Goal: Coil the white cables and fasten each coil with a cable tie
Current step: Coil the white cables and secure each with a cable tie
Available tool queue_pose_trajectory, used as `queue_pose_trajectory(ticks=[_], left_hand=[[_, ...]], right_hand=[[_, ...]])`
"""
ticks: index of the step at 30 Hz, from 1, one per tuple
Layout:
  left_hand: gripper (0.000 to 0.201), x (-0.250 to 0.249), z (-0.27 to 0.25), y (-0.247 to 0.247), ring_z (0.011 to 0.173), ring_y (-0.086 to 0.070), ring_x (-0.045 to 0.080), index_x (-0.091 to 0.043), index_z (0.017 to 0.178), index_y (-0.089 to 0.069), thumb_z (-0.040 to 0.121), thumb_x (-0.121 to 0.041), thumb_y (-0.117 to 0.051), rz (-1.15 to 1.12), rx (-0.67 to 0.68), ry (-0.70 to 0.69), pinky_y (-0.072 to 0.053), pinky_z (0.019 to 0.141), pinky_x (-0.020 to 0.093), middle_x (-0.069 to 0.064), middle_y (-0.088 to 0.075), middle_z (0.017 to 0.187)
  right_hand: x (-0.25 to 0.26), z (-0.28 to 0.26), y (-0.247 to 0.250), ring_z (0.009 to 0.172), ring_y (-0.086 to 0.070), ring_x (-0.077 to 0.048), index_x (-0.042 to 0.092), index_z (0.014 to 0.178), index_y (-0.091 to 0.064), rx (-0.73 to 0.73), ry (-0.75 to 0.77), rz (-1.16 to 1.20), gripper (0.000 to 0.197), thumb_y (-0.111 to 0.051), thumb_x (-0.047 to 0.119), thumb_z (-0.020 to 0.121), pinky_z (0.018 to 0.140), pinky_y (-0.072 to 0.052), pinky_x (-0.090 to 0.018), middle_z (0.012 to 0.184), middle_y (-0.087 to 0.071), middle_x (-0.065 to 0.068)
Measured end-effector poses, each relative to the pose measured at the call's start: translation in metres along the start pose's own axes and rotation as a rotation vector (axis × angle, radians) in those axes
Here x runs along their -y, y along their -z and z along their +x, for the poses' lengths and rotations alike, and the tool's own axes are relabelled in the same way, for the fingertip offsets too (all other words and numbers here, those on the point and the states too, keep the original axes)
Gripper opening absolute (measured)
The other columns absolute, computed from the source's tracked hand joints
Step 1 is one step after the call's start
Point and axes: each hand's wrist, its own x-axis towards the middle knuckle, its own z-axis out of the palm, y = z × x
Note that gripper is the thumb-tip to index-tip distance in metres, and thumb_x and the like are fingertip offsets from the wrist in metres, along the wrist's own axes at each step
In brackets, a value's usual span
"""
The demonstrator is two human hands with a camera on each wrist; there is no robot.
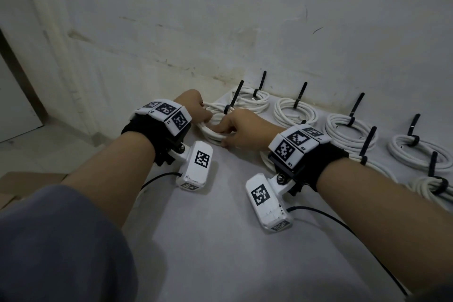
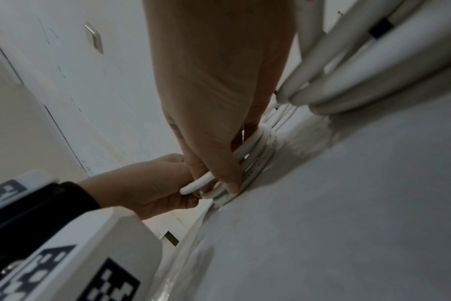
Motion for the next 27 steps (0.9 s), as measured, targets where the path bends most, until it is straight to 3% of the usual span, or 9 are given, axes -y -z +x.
queue_pose_trajectory(ticks=[5, 7, 9, 11, 15, 18, 21, 24, 27], left_hand=[[0.036, 0.002, 0.005, -0.003, 0.062, -0.042, 0.025, -0.007, 0.055, -0.04, 0.086, -0.012, -0.057, 0.033, 0.027, 0.001, -0.027, 0.05, 0.029, 0.007, -0.04, 0.057], [0.033, 0.003, 0.006, -0.005, 0.073, -0.046, 0.026, -0.008, 0.057, -0.043, 0.087, -0.014, -0.057, 0.047, 0.044, 0.01, -0.029, 0.052, 0.031, 0.007, -0.043, 0.06], [0.033, 0.006, 0.006, -0.006, 0.075, -0.046, 0.025, -0.007, 0.058, -0.047, 0.088, -0.016, -0.058, 0.043, 0.065, -0.003, -0.029, 0.052, 0.029, 0.007, -0.044, 0.06], [0.023, 0.008, 0.006, -0.006, 0.072, -0.047, 0.024, -0.003, 0.067, -0.058, 0.086, -0.016, -0.062, 0.005, 0.078, -0.034, -0.03, 0.051, 0.025, 0.008, -0.048, 0.061], [0.019, 0.01, 0.006, -0.007, 0.057, -0.047, 0.018, 0.002, 0.089, -0.067, 0.083, -0.017, -0.068, -0.048, 0.009, -0.113, -0.031, 0.049, 0.021, 0.005, -0.05, 0.059], [0.035, 0.012, 0.007, -0.008, 0.08, -0.057, 0.022, -0.006, 0.114, -0.061, 0.084, -0.022, -0.069, -0.103, -0.069, -0.15, -0.038, 0.069, 0.023, 0.006, -0.059, 0.085], [0.034, 0.006, 0.001, -0.006, 0.107, -0.057, 0.025, -0.006, 0.124, -0.057, 0.093, -0.021, -0.056, -0.121, -0.041, -0.22, -0.039, 0.087, 0.026, 0.014, -0.062, 0.114], [0.04, -0.005, -0.008, 0.0, 0.132, -0.04, 0.024, -0.004, 0.137, -0.045, 0.101, -0.019, -0.04, -0.054, 0.146, -0.242, -0.028, 0.099, 0.022, 0.013, -0.044, 0.144], [0.058, -0.004, -0.01, 0.007, 0.143, -0.021, 0.021, -0.005, 0.147, -0.023, 0.099, -0.026, -0.047, 0.031, 0.379, -0.219, -0.019, 0.106, 0.021, 0.008, -0.024, 0.155]], right_hand=[[0.003, 0.0, 0.001, 0.089, -0.058, -0.038, 0.007, 0.107, -0.071, 0.018, -0.013, -0.003, 0.027, -0.065, 0.001, 0.081, 0.077, -0.042, -0.035, 0.094, -0.066, -0.025], [0.001, -0.001, 0.001, 0.1, -0.054, -0.036, 0.008, 0.11, -0.07, 0.003, -0.015, -0.004, 0.03, -0.068, 0.003, 0.08, 0.079, -0.041, -0.022, 0.106, -0.06, -0.026], [-0.003, -0.001, 0.0, 0.115, -0.044, -0.028, 0.015, 0.121, -0.064, -0.019, -0.068, 0.008, 0.044, -0.073, 0.009, 0.078, 0.084, -0.031, -0.011, 0.124, -0.046, -0.02], [-0.009, 0.0, -0.001, 0.121, -0.038, -0.026, 0.021, 0.132, -0.055, 0.006, -0.144, -0.007, 0.058, -0.075, 0.019, 0.078, 0.094, -0.028, -0.018, 0.131, -0.037, -0.016], [-0.007, -0.003, 0.002, 0.123, -0.043, -0.023, 0.014, 0.141, -0.038, -0.006, -0.197, 0.083, 0.069, -0.066, 0.041, 0.084, 0.097, -0.035, -0.027, 0.137, -0.042, -0.012], [-0.008, 0.001, 0.003, 0.129, -0.04, -0.023, 0.006, 0.145, -0.024, 0.006, -0.265, 0.161, 0.064, -0.051, 0.037, 0.095, 0.096, -0.031, -0.025, 0.142, -0.039, -0.01], [-0.013, 0.01, -0.001, 0.111, -0.041, -0.022, 0.0, 0.135, -0.034, 0.079, -0.27, 0.015, 0.058, -0.054, 0.035, 0.094, 0.085, -0.03, -0.027, 0.12, -0.041, -0.009], [-0.017, 0.012, -0.005, 0.123, -0.038, -0.026, 0.001, 0.143, -0.026, 0.126, -0.251, -0.049, 0.07, -0.055, 0.039, 0.092, 0.1, -0.027, -0.028, 0.133, -0.037, -0.015], [-0.021, 0.012, -0.006, 0.128, -0.036, -0.028, 0.002, 0.143, -0.026, 0.131, -0.222, -0.074, 0.075, -0.056, 0.045, 0.09, 0.106, -0.025, -0.033, 0.136, -0.035, -0.017]])
